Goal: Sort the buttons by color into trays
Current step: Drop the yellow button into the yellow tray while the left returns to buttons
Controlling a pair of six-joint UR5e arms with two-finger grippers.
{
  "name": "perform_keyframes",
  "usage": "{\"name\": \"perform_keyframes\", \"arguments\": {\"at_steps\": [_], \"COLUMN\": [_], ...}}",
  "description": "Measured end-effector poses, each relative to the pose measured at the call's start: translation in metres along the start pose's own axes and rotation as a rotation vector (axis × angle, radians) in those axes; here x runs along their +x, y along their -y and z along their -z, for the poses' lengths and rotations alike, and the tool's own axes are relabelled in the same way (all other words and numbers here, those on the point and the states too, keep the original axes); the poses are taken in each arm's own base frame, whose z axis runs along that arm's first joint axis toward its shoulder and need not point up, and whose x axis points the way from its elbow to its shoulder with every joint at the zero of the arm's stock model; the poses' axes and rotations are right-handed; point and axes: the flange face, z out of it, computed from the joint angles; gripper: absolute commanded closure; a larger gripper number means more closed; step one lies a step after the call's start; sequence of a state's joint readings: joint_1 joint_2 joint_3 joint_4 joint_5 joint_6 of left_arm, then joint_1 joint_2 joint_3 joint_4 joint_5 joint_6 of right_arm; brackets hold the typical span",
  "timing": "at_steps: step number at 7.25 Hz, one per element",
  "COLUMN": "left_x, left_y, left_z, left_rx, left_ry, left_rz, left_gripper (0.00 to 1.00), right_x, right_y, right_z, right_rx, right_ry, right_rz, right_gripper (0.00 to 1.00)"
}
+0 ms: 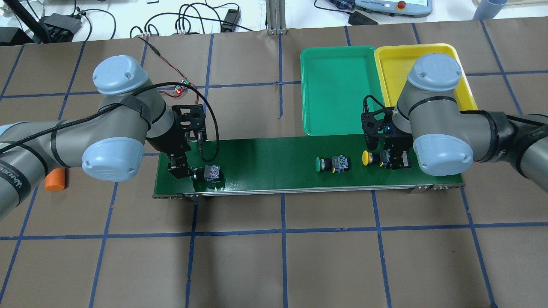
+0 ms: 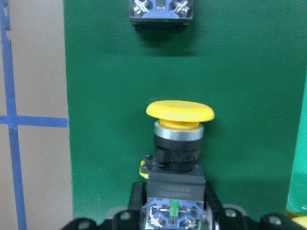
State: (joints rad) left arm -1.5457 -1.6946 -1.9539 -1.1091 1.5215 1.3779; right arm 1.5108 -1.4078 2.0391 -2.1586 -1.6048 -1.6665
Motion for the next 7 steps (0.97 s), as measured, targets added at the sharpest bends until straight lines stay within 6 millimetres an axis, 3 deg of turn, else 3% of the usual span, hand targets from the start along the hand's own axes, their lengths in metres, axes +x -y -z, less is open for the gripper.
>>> {"name": "perform_keyframes", "arguments": {"at_steps": [1, 2, 3, 5, 6, 7], "left_x": [-0.025, -0.056, -0.085, -0.136, -0.156, -0.174], "left_y": [-0.019, -0.054, -0.095, -0.171, -0.201, -0.231], "left_z": [0.023, 0.036, 0.037, 0.026, 0.013, -0.003], "left_rx": [0.007, 0.013, 0.018, 0.022, 0.014, 0.004], "left_ry": [0.012, -0.009, -0.027, -0.024, -0.030, -0.028], "left_rz": [0.037, 0.103, 0.183, 0.403, 0.491, 0.558], "left_gripper": [0.00, 0.00, 0.00, 0.00, 0.00, 0.00], "right_x": [0.005, 0.019, 0.044, 0.119, 0.147, 0.160], "right_y": [-0.002, -0.007, -0.017, -0.061, -0.091, -0.115], "right_z": [0.006, 0.020, 0.034, 0.032, 0.021, 0.008], "right_rx": [-0.004, -0.007, -0.010, -0.013, -0.009, 0.009], "right_ry": [-0.019, -0.061, -0.100, -0.131, -0.128, -0.118], "right_rz": [-0.004, -0.014, -0.031, -0.089, -0.109, -0.111], "right_gripper": [0.93, 0.93, 0.92, 0.88, 0.44, 0.00]}}
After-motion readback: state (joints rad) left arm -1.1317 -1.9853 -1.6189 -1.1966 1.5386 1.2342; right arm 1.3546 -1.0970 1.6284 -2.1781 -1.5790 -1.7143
